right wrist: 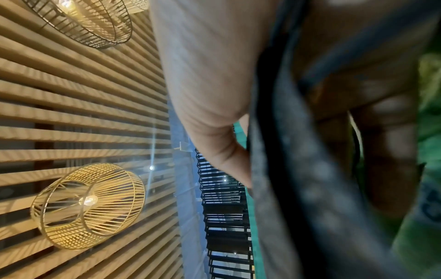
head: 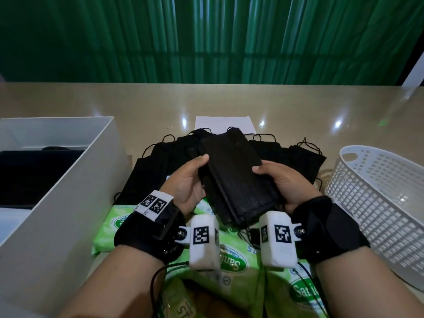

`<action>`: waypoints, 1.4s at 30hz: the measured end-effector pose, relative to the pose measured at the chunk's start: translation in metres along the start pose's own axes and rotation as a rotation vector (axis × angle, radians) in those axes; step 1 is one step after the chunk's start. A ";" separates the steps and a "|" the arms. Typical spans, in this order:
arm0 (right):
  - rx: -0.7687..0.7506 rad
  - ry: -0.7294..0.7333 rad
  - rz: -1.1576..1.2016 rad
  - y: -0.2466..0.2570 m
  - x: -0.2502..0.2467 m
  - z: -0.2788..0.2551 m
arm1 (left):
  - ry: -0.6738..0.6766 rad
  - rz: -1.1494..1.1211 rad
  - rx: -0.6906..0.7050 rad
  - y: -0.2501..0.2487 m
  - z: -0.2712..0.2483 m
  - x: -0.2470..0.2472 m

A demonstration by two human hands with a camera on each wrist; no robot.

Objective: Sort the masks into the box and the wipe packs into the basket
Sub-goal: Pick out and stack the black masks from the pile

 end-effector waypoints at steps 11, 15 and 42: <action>-0.071 0.008 -0.064 0.000 0.010 0.003 | 0.038 -0.012 0.105 -0.007 0.003 0.003; -0.085 -0.019 -0.100 0.000 0.012 0.003 | 0.036 -0.017 0.153 -0.011 0.000 0.005; -0.301 -0.393 -0.775 0.075 -0.054 -0.017 | -0.277 -0.366 -0.080 0.011 0.010 -0.035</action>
Point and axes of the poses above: each hand's wrist, its own z-axis towards the middle knuckle, its own x-axis out of the palm, y = z × x, the point moved 10 cm from there along z, towards the middle knuckle, and after that the axes turned 5 degrees about -x, right-handed, at the moved point
